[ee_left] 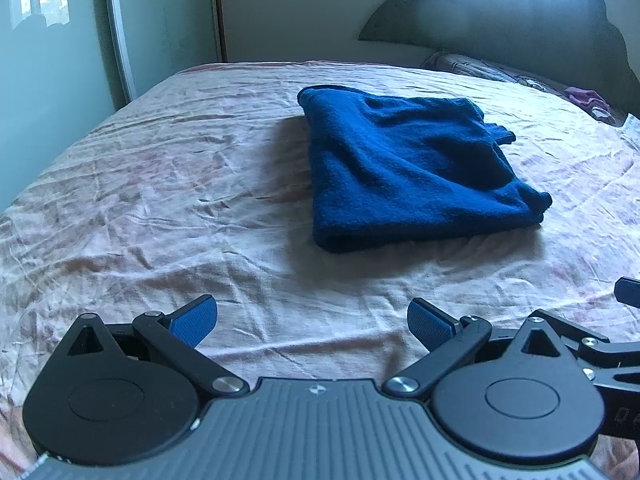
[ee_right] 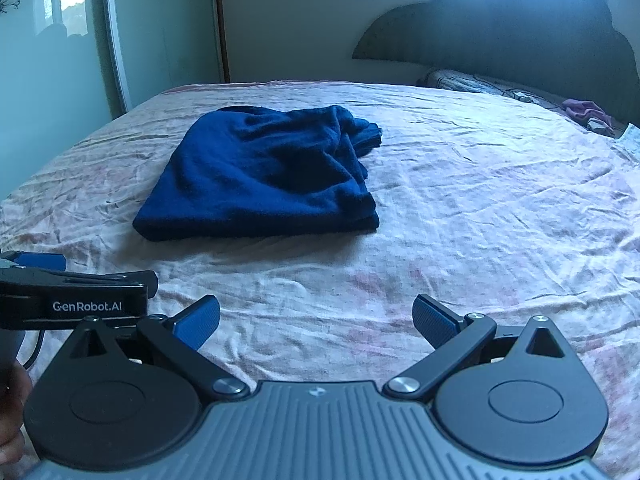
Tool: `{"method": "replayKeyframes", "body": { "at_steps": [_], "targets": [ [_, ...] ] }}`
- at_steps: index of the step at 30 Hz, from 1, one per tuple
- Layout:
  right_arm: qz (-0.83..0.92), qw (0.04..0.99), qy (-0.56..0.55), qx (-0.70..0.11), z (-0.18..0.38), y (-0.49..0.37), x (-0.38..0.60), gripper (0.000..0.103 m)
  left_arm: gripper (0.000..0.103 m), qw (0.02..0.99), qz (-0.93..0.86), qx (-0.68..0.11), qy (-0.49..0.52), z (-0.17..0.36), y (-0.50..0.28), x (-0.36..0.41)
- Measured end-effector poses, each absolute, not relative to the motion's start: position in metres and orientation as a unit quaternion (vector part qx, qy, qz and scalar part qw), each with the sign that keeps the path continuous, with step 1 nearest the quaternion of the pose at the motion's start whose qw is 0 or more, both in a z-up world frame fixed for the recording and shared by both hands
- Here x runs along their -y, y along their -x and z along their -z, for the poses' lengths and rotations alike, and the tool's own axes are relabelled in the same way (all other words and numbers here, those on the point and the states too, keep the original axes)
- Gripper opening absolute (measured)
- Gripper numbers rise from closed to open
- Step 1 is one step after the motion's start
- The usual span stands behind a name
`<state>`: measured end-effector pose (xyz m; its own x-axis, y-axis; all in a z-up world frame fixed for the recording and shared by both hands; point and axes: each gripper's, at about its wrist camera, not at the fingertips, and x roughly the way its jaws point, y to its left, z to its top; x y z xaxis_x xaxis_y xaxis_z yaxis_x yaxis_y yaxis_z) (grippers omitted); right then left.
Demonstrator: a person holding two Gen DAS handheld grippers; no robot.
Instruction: Fold small clothes
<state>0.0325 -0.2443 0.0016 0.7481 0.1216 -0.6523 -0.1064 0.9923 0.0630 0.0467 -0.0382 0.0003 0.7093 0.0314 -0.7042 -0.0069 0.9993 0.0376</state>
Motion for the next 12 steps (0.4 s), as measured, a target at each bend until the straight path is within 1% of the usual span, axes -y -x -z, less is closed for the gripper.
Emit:
{"method": "replayKeyframes", "body": {
  "at_steps": [12],
  "targets": [
    [-0.066,0.933,-0.013,-0.353,0.0014,-0.0338,0.2428,0.103,0.102,0.929,-0.010,-0.368,-0.037,-0.0018,-0.0435,0.0428]
  ]
}}
